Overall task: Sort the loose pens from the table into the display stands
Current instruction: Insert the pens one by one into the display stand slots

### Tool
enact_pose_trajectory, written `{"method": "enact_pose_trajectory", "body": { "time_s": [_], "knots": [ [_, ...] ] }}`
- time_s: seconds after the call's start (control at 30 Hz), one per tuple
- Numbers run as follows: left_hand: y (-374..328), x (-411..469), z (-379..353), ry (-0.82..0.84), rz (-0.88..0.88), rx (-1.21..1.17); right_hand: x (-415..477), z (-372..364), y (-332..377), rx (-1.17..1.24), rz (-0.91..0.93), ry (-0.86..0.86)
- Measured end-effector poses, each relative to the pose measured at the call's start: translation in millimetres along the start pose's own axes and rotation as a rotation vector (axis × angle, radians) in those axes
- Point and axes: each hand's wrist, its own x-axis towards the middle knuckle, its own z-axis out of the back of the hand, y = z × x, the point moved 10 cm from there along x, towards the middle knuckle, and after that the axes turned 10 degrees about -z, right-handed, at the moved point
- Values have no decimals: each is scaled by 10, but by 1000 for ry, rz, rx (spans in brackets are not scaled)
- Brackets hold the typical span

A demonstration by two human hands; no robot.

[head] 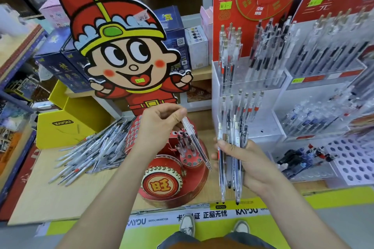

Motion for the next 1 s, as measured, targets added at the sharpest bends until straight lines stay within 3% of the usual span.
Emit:
{"method": "enact_pose_trajectory", "body": {
  "time_s": [0.2,0.53,0.67,0.8,1.0],
  "knots": [
    [14,46,77,4,21,-43,13,-48,24,-158,19,-43],
    [-65,99,-63,88,20,-117,-72,-6,173,-143,90,-32],
    [-187,168,-168,74,-21,-152,-210,288,457,-165,167,-182],
    [-430,206,-428,182,-123,-164,-449,576,936,-218,372,-300],
    [-591,219,-752,208,-172,-201,-839,895,1550,-494,653,-710]
  ]
}}
